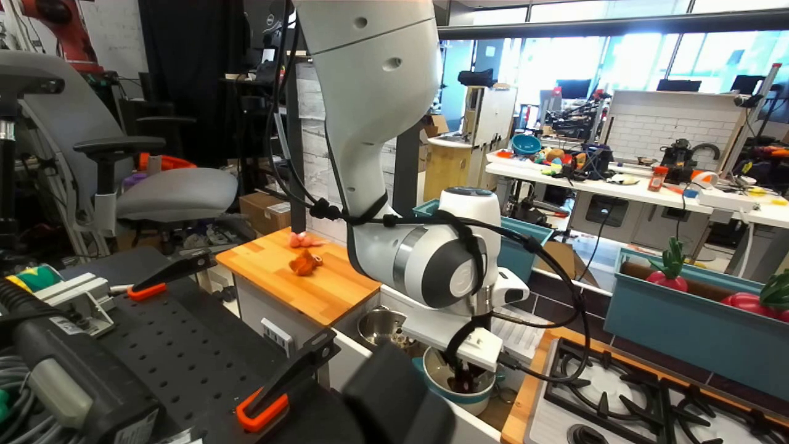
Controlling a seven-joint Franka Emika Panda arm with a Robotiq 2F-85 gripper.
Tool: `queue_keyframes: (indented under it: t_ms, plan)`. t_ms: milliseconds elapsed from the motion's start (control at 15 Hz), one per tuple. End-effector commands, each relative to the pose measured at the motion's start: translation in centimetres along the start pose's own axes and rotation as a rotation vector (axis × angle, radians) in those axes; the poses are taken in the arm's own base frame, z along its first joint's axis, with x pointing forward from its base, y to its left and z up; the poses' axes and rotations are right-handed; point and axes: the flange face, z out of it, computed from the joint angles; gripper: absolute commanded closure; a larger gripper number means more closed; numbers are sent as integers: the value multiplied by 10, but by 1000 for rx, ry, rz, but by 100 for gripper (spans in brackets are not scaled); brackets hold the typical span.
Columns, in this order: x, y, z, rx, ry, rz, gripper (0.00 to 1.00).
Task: Remove the brown plushy from the pot in the sink and put it on the counter
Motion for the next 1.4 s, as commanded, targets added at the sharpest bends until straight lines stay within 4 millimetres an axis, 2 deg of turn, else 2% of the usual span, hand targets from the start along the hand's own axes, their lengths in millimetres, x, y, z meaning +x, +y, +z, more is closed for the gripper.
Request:
queue_keyframes:
  t_ms: [0, 400, 933, 1200, 1333]
  plan:
    - [6, -7, -12, -40, 17, -68, 100]
    - [6, -26, -46, -49, 69, -138, 98]
    - [-44, -34, -107, -16, 34, -88, 98]
    - [-56, -53, -148, 10, 29, -85, 98]
    - [-63, -72, -171, 35, 32, -110, 98]
